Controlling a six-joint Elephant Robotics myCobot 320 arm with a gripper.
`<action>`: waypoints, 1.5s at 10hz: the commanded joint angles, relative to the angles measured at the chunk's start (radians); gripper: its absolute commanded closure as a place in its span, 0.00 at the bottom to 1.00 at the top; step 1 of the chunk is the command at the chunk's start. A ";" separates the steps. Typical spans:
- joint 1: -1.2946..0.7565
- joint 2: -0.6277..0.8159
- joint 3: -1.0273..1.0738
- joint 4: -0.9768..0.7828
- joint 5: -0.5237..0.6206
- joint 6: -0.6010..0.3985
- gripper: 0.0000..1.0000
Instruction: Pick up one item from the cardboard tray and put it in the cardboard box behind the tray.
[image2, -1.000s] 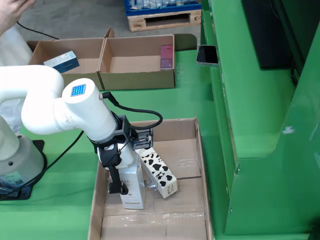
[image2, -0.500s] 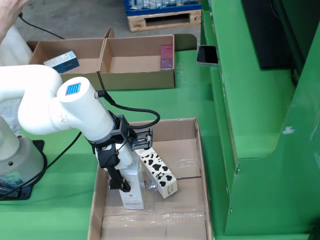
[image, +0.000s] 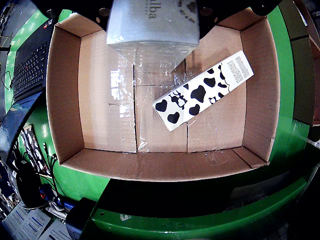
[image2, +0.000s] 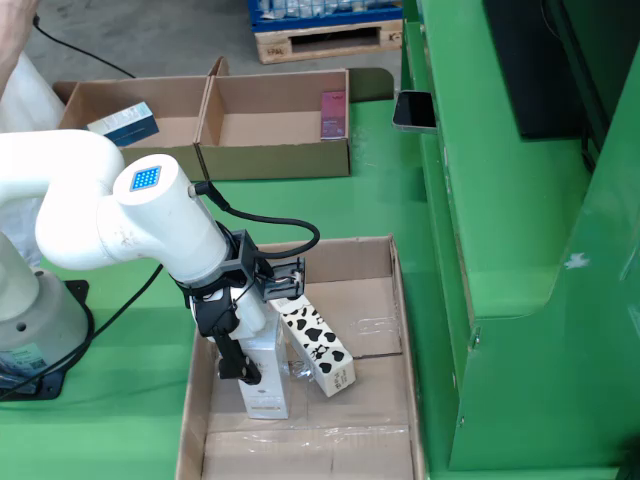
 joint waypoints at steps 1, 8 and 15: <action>0.007 0.015 0.015 0.007 0.008 -0.003 1.00; 0.006 0.053 0.003 0.012 0.017 0.005 1.00; 0.057 0.254 0.030 -0.048 -0.013 0.056 1.00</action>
